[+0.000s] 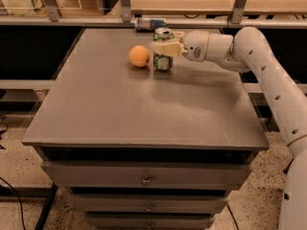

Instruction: Move green can near orange

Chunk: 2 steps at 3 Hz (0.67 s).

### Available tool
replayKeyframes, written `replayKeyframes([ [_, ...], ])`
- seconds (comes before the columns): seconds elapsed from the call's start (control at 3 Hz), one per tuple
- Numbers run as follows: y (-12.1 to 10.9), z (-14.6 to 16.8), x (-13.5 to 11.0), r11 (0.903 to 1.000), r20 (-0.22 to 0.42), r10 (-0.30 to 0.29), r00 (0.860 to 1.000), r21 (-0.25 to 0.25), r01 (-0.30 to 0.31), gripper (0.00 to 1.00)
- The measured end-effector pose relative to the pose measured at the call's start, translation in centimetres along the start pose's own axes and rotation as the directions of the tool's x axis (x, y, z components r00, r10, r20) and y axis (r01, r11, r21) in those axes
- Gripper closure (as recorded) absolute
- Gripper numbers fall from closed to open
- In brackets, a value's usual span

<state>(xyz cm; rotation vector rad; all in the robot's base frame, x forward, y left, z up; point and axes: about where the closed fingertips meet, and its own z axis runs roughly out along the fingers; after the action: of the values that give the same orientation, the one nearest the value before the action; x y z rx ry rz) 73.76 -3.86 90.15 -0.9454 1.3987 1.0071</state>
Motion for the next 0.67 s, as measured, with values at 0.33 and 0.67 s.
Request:
replayKeyframes([
  [0.33, 0.03, -0.06, 0.11, 1.0000, -0.005, -0.002, 1.000, -0.009, 0.002, 0.13],
  [0.67, -0.04, -0.20, 0.20, 0.9999, -0.010, 0.006, 1.000, -0.014, -0.007, 0.00],
])
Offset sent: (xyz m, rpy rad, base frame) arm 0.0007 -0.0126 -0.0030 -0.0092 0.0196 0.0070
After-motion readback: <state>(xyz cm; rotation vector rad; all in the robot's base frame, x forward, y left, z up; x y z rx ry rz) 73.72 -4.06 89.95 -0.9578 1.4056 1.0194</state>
